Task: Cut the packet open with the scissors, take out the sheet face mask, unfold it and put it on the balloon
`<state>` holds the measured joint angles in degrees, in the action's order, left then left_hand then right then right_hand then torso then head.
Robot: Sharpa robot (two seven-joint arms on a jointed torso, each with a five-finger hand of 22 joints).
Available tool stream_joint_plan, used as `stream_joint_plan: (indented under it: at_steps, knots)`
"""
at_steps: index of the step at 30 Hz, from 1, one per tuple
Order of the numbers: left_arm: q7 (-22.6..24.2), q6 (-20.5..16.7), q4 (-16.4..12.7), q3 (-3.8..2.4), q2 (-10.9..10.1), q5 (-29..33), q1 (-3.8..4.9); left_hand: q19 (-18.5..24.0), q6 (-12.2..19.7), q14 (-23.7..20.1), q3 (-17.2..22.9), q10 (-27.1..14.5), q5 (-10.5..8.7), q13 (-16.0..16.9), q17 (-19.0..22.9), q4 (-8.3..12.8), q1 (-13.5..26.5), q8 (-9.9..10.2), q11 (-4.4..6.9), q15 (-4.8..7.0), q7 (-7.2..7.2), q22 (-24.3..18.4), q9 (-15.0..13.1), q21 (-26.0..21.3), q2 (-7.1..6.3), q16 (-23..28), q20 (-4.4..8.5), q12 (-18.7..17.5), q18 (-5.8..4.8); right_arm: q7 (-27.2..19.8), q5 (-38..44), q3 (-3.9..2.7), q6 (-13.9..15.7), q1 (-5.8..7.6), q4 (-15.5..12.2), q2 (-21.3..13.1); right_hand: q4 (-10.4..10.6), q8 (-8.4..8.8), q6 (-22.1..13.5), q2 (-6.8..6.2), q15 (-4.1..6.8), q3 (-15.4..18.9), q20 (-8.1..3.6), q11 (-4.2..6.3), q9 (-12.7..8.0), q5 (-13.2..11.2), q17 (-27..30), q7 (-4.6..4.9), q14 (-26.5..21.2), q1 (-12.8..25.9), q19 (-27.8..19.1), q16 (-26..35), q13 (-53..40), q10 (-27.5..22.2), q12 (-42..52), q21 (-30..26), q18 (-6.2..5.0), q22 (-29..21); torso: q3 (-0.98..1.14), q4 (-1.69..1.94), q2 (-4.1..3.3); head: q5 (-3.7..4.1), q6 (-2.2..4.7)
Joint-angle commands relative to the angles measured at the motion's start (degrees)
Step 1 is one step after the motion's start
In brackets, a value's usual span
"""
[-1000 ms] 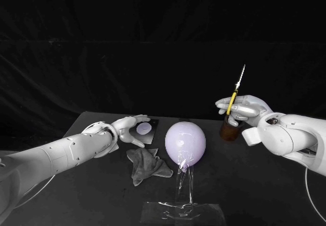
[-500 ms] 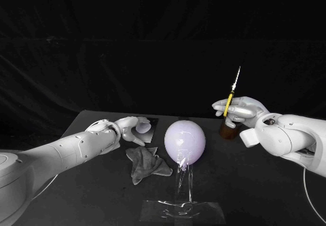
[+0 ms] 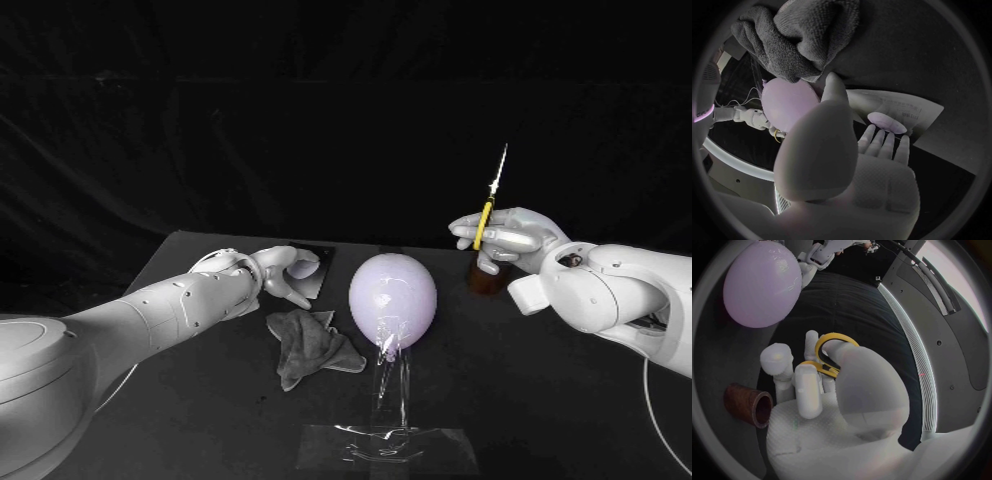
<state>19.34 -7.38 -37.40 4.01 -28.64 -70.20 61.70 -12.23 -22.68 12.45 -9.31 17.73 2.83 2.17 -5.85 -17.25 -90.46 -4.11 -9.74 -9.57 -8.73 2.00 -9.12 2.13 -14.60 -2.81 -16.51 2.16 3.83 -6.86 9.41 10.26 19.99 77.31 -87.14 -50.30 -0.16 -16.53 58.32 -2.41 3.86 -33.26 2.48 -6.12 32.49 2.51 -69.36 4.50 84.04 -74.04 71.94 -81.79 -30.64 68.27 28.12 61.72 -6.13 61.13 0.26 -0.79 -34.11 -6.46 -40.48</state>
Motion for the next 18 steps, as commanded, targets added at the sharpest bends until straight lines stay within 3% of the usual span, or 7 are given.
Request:
stream_joint_plan:
  at_steps: [1,6,9,11,13,14,18]
  knots:
    - [-1.74,4.08,0.54,0.12,0.64,0.21,-0.23,-0.70,0.97,0.37,0.74,-0.33,0.20,-0.12,-0.05,0.00,-0.32,0.02,-0.78,-0.35,-3.75,0.17,0.17,0.47,0.87,-0.09,-0.05,-0.10,0.51,-0.10,0.74,-0.05,-1.16,-0.02,-0.07,0.13,0.23,-0.25,-0.15,0.68,0.26,-0.14,-0.17,6.64,1.34,0.28,0.01,-0.18,1.84,-0.04,0.43,0.25,0.02,13.00,7.39,0.14,-0.77,0.05,0.06,-0.06,0.01,-0.02,-0.25]
    - [-2.32,4.74,1.45,0.12,1.00,0.29,-0.21,-1.06,1.49,0.58,1.73,-0.43,0.23,-0.14,-0.10,0.01,-0.38,0.12,-1.34,-0.79,-4.31,0.23,0.31,0.61,0.95,-0.08,-0.04,-0.16,0.64,-0.03,0.90,-0.05,-1.28,-0.04,-0.23,0.11,0.20,-0.26,-0.14,0.69,0.26,-0.15,-0.17,6.64,1.36,0.28,-0.06,-0.19,1.86,-0.06,0.48,0.22,0.02,13.06,7.38,0.19,-0.75,0.11,0.02,-0.06,-0.03,0.10,-0.24]
    - [-2.72,5.21,1.78,0.12,1.09,0.56,-0.20,-1.74,0.86,1.65,4.29,0.35,0.12,-0.06,-0.44,0.09,-0.86,-0.16,-1.80,-1.18,-4.78,0.34,0.02,0.87,2.98,-0.35,-0.03,-0.05,0.89,0.02,1.03,-0.05,-1.37,-0.04,-0.29,0.10,0.18,-0.28,-0.12,0.70,0.27,-0.15,-0.18,6.65,1.39,0.28,-0.05,-0.20,1.87,-0.08,0.50,0.23,-0.26,13.16,7.62,0.19,-0.75,0.11,0.00,-0.06,-0.04,0.13,-0.31]
    - [-3.01,5.39,1.86,0.12,1.10,0.87,-0.19,-3.12,-0.98,4.01,7.51,2.79,0.01,0.20,-1.21,0.29,-1.60,-0.85,-2.37,-1.58,-5.30,0.59,-0.66,1.36,6.37,-1.07,0.02,0.39,1.38,0.04,1.14,-0.05,-1.44,-0.04,-0.34,0.11,0.16,-0.29,-0.11,0.70,0.27,-0.15,-0.18,6.66,1.40,0.29,0.00,-0.20,1.86,-0.09,0.48,0.25,-0.70,13.26,8.02,0.13,-0.77,0.06,-0.01,-0.02,-0.05,0.16,-0.38]
    - [-3.20,5.35,1.84,0.12,1.10,1.06,-0.19,-3.80,-2.05,5.05,8.57,4.03,-0.06,0.32,-1.54,0.44,-2.01,-1.24,-2.40,-1.66,-5.26,0.70,-1.06,1.61,7.69,-1.39,0.01,0.60,1.62,0.06,1.23,-0.05,-1.50,-0.04,-0.38,0.13,0.14,-0.30,-0.11,0.70,0.27,-0.15,-0.18,6.67,1.42,0.28,-0.07,-0.21,1.89,-0.10,0.51,0.22,-1.07,13.38,8.36,0.16,-0.76,0.10,-0.02,0.02,-0.04,0.17,-0.44]
    - [-3.26,5.29,1.84,0.12,1.10,1.17,-0.19,-5.42,-4.43,8.04,9.74,7.03,-0.01,0.65,-2.49,0.70,-2.85,-2.12,-2.49,-1.69,-5.23,1.00,-1.89,2.22,9.44,-2.38,0.01,1.23,2.17,0.07,1.28,-0.05,-1.53,-0.04,-0.41,0.14,0.14,-0.30,-0.11,0.70,0.27,-0.15,-0.18,6.67,1.42,0.28,-0.07,-0.21,1.89,-0.10,0.51,0.22,-1.07,13.38,8.36,0.16,-0.76,0.10,-0.02,0.03,-0.04,0.16,-0.47]
    - [-3.34,4.67,1.84,0.12,1.13,1.53,-0.18,-9.11,-11.21,16.02,11.62,15.76,-0.06,1.28,-4.73,1.60,-5.56,-4.76,-2.58,-1.85,-5.30,1.54,-4.21,3.61,11.92,-4.93,-0.05,2.78,3.71,0.09,1.48,-0.05,-1.63,-0.05,-0.52,0.24,0.10,-0.33,-0.10,0.70,0.29,-0.14,-0.19,6.68,1.48,0.28,0.07,-0.22,1.88,-0.11,0.58,0.29,-1.90,13.68,9.11,0.18,-0.75,0.14,-0.01,0.05,-0.04,0.17,-0.50]
